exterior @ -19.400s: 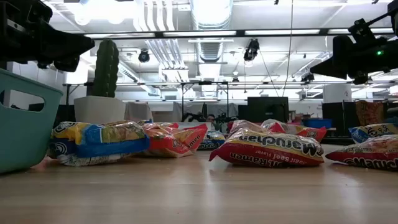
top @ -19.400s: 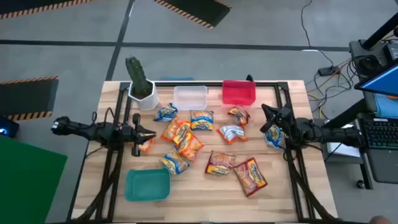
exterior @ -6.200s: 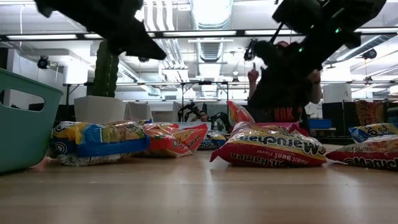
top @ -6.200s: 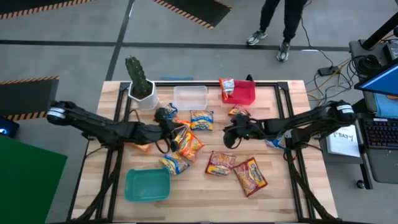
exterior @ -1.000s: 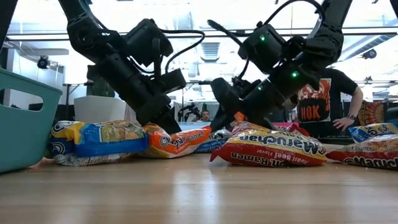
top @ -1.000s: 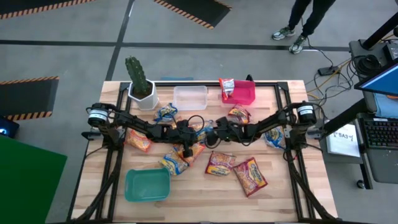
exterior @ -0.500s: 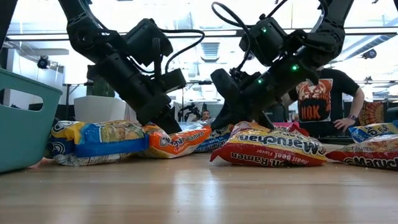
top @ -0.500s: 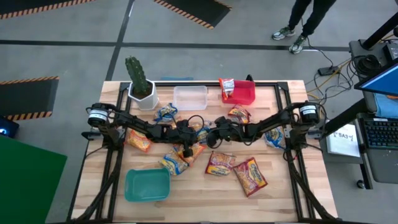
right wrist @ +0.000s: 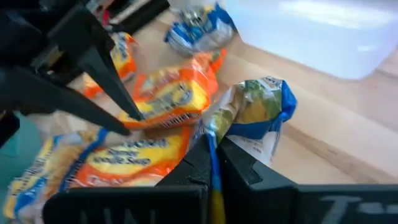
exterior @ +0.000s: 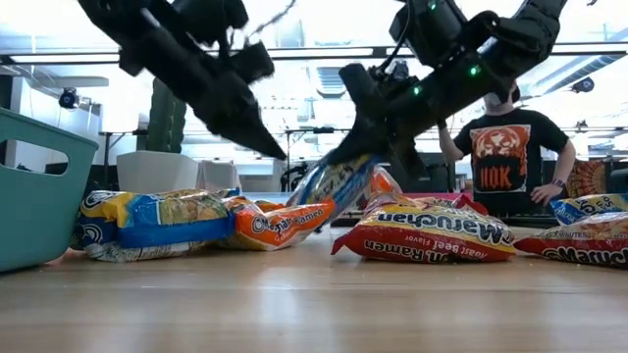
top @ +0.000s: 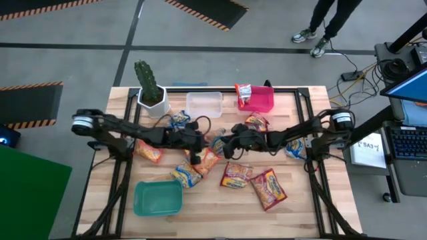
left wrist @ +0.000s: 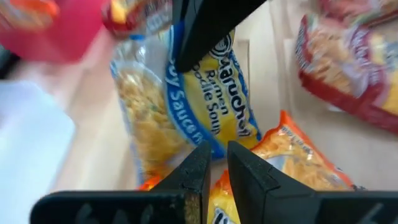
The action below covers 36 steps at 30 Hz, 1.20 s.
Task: Sort Maruchan noodles
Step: Put the blue noodle pack into the white bin
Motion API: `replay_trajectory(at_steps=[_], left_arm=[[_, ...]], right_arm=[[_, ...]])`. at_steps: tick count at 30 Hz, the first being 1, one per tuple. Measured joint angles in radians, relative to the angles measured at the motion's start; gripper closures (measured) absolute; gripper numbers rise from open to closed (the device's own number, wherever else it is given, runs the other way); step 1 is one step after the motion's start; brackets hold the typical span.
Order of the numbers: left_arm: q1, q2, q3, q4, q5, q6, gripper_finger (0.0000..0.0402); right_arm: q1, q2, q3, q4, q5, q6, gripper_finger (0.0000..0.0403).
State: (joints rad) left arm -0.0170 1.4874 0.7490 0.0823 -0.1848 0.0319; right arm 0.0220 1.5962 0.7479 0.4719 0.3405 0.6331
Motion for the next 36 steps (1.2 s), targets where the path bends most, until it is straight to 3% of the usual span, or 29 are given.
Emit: replay_trajectory(at_steps=[11,22,27,30,36], left_arm=[[0.002,-0.27,-0.035,-0.021,-0.018,0.257,0.0365],[0.006,-0.502,-0.096,0.007,-0.021,0.344,0.0365],[0.006,-0.573,-0.138,0.005,-0.147,0.335,0.0365],[0.006,-0.597,-0.149,0.005,-0.221,0.324,0.0365],[0.006,-0.637,-0.147,-0.004,-0.252,0.298,0.0365]], right_arm=[[0.011,-0.038,0.044,-0.012,0.026,-0.068,0.0394],[0.011,-0.039,0.309,-0.407,0.027,-0.152,0.0394],[0.006,-0.039,0.464,-0.584,0.027,-0.181,0.0394],[-0.008,-0.039,0.518,-0.598,0.028,-0.206,0.0394],[-0.064,-0.031,0.596,-0.597,0.063,-0.241,0.0394]])
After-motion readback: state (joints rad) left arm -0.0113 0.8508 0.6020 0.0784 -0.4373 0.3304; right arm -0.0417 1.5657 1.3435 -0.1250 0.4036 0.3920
